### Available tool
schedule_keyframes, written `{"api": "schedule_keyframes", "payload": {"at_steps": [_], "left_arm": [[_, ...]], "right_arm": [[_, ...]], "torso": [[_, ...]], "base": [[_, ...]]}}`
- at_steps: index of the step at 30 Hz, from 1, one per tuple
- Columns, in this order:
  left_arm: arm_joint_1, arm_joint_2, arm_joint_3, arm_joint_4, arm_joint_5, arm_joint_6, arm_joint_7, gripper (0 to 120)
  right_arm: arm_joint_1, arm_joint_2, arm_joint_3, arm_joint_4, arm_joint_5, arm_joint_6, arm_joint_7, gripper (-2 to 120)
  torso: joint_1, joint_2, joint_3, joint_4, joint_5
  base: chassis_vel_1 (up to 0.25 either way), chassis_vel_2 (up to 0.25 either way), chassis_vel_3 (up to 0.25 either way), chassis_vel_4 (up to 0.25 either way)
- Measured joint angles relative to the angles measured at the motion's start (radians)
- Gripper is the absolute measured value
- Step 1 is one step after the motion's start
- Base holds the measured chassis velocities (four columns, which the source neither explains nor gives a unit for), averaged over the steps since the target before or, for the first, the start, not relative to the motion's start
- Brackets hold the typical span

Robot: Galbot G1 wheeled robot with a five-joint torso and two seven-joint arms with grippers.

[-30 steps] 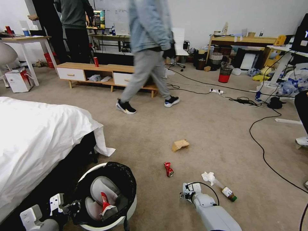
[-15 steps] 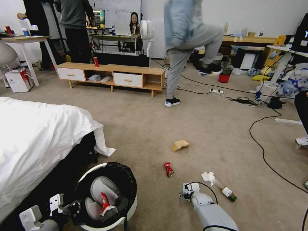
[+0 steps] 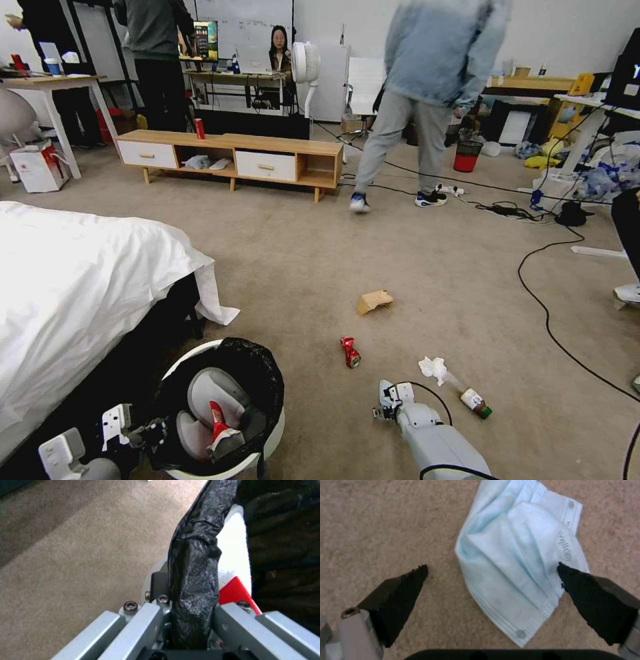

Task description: Pick up the trash bin, then pick up the garbage from the floor and place it into the trash bin.

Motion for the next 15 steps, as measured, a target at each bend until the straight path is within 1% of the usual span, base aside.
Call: {"api": "schedule_keyframes", "payload": {"at_steps": [5,9,11,13,14,15], "left_arm": [[0.000,-0.002,0.000,0.002,0.000,0.000,0.001,1],[-0.001,-0.002,-0.001,0.006,0.000,0.000,0.002,1],[-0.004,-0.001,-0.001,0.012,0.002,0.000,0.003,1],[-0.004,-0.001,0.000,0.013,0.003,0.000,0.003,1],[-0.005,-0.003,0.001,0.016,0.007,0.000,0.006,1],[-0.006,-0.003,0.001,0.019,0.009,0.000,0.007,1]], "right_arm": [[0.006,0.009,0.008,-0.002,0.000,-0.005,-0.005,100],[0.006,0.008,0.010,-0.002,0.000,-0.006,-0.005,100],[0.005,0.006,0.016,-0.002,-0.001,-0.005,-0.007,90],[0.004,0.006,0.016,-0.002,-0.001,-0.005,-0.008,89],[0.000,0.005,0.018,0.001,-0.001,-0.004,-0.009,82],[-0.002,0.004,0.019,0.004,-0.001,-0.004,-0.010,79]], "torso": [[0.000,0.000,0.000,0.0004,0.0002],[0.000,0.000,0.000,0.0002,0.0002],[0.000,0.000,0.000,0.0002,0.0002],[0.000,0.000,0.000,0.0002,0.0003],[0.000,0.000,0.000,0.0005,0.0004],[0.000,0.000,0.000,0.0006,0.0006]], "base": [[0.000,0.000,0.000,0.000],[0.000,0.000,0.000,0.000],[0.000,0.000,0.000,0.000],[0.000,0.000,0.000,0.000],[0.000,0.000,0.000,0.000],[0.000,0.000,0.000,0.000]]}}
